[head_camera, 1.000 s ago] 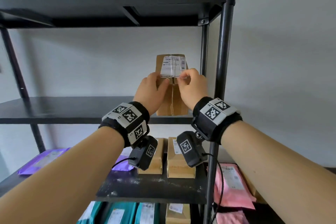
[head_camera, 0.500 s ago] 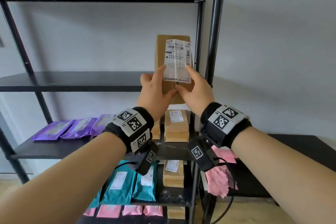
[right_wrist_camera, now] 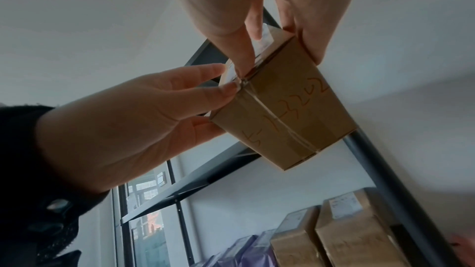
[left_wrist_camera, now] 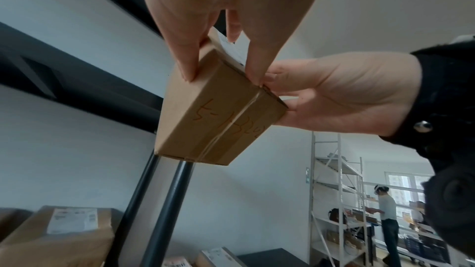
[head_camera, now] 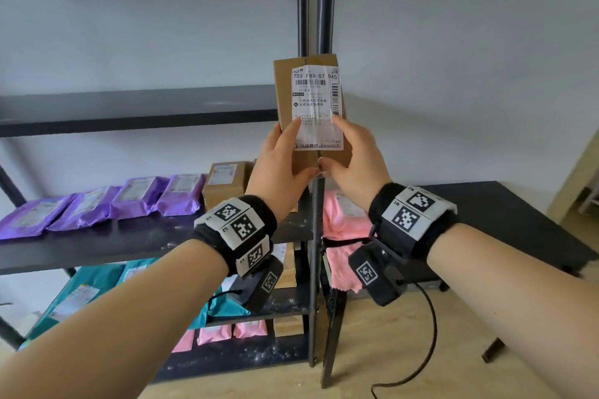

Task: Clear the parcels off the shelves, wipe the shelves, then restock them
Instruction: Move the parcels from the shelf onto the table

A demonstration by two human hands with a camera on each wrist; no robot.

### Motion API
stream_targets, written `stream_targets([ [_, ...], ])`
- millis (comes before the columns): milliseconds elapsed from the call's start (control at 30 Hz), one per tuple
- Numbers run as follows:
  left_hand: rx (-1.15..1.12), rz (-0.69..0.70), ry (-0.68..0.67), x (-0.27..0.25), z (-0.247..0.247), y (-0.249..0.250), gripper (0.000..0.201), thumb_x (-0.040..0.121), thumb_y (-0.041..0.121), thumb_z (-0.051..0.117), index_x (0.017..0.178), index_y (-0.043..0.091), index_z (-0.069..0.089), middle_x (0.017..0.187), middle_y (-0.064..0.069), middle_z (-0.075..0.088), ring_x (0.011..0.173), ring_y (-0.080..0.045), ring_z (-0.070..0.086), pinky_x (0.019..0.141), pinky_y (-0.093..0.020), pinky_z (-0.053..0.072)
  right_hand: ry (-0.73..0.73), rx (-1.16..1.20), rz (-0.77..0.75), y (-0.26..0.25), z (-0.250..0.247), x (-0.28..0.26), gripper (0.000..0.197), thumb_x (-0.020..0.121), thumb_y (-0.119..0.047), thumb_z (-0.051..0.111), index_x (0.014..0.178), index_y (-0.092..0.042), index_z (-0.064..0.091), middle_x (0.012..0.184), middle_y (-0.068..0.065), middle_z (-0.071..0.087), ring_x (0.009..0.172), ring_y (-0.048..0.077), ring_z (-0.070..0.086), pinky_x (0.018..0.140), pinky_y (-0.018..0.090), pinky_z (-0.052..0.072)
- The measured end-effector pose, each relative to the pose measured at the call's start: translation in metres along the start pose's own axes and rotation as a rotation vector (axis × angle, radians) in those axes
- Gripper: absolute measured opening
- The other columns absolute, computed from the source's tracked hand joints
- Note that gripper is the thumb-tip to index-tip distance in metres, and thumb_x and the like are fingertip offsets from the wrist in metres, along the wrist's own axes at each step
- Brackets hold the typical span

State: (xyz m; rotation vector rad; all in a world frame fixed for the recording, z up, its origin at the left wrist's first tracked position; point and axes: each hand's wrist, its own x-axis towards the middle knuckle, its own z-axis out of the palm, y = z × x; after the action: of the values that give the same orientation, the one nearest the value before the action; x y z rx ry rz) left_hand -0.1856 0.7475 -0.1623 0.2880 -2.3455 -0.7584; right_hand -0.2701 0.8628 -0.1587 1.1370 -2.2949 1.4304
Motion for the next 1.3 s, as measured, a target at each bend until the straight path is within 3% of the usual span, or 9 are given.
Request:
stream_targets([
  [67, -0.016, 0.016, -0.043, 0.000, 0.013, 0.002, 0.078, 0.085, 0.016, 0.066, 0.148, 0.023, 0.020, 0.152, -0.004, 0.021, 0.124, -0.020, 0.047, 0.102, -0.031, 0.044, 0.007, -0.017, 0.033, 0.012, -0.006, -0.006, 0.065, 0.086, -0.007, 0.064, 0.143, -0.018, 0.034, 0.138, 0.004, 0.039, 0.130, 0.014, 0.036, 0.100, 0.014, 0.027],
  [233, -0.036, 0.028, -0.166, 0.005, 0.052, 0.004, 0.077, 0.085, 0.016, 0.066, 0.147, 0.027, 0.021, 0.153, -0.007, 0.018, 0.128, -0.025, 0.044, 0.104, -0.038, 0.044, 0.032, -0.098, 0.110, 0.045, -0.023, -0.016, 0.065, 0.085, -0.005, 0.064, 0.142, -0.018, 0.036, 0.138, 0.004, 0.041, 0.130, 0.014, 0.036, 0.099, 0.012, 0.025],
  [400, -0.035, 0.083, -0.250, 0.014, 0.099, 0.019, 0.074, 0.087, 0.013, 0.062, 0.147, 0.026, 0.021, 0.154, -0.005, 0.015, 0.133, -0.019, 0.036, 0.104, -0.023, 0.035, 0.048, -0.178, 0.156, 0.082, -0.053, -0.016, 0.065, 0.085, -0.004, 0.063, 0.142, -0.019, 0.036, 0.135, 0.002, 0.042, 0.128, 0.012, 0.037, 0.097, 0.012, 0.028],
  [600, -0.100, 0.086, -0.359, 0.058, 0.171, 0.035, 0.075, 0.085, 0.014, 0.065, 0.147, 0.023, 0.024, 0.150, -0.001, 0.024, 0.129, -0.018, 0.042, 0.104, -0.027, 0.040, 0.042, -0.229, 0.245, 0.144, -0.091, 0.005, 0.063, 0.086, -0.006, 0.062, 0.142, -0.019, 0.036, 0.134, 0.004, 0.044, 0.127, 0.016, 0.040, 0.096, 0.015, 0.029],
  [833, -0.121, -0.024, -0.455, 0.126, 0.275, 0.046, 0.072, 0.085, 0.017, 0.064, 0.146, 0.021, 0.027, 0.144, -0.002, 0.035, 0.126, -0.016, 0.045, 0.099, -0.024, 0.039, -0.052, -0.239, 0.322, 0.251, -0.131, 0.059, 0.057, 0.090, -0.011, 0.060, 0.142, -0.017, 0.038, 0.135, 0.005, 0.047, 0.127, 0.018, 0.042, 0.095, 0.017, 0.030],
  [1000, -0.085, -0.152, -0.528, 0.165, 0.350, 0.044, 0.072, 0.086, 0.023, 0.065, 0.146, 0.022, 0.027, 0.140, -0.005, 0.041, 0.124, -0.019, 0.045, 0.103, -0.031, 0.041, -0.139, -0.236, 0.392, 0.330, -0.145, 0.090, 0.055, 0.090, -0.012, 0.058, 0.142, -0.018, 0.039, 0.134, 0.007, 0.049, 0.125, 0.019, 0.044, 0.092, 0.018, 0.031],
  [1167, -0.011, -0.231, -0.626, 0.180, 0.408, 0.029, 0.073, 0.085, 0.028, 0.066, 0.146, 0.020, 0.027, 0.139, -0.006, 0.045, 0.124, -0.021, 0.046, 0.104, -0.035, 0.041, -0.230, -0.224, 0.498, 0.395, -0.140, 0.101, 0.054, 0.091, -0.013, 0.057, 0.141, -0.016, 0.039, 0.136, 0.007, 0.046, 0.126, 0.019, 0.043, 0.097, 0.020, 0.032],
  [1300, 0.018, -0.281, -0.682, 0.183, 0.438, 0.014, 0.075, 0.084, 0.030, 0.067, 0.146, 0.018, 0.028, 0.142, -0.006, 0.043, 0.125, -0.021, 0.045, 0.103, -0.039, 0.041, -0.300, -0.199, 0.574, 0.432, -0.128, 0.103, 0.054, 0.091, -0.014, 0.057, 0.142, -0.016, 0.038, 0.135, 0.007, 0.047, 0.120, 0.018, 0.048, 0.089, 0.018, 0.035],
])
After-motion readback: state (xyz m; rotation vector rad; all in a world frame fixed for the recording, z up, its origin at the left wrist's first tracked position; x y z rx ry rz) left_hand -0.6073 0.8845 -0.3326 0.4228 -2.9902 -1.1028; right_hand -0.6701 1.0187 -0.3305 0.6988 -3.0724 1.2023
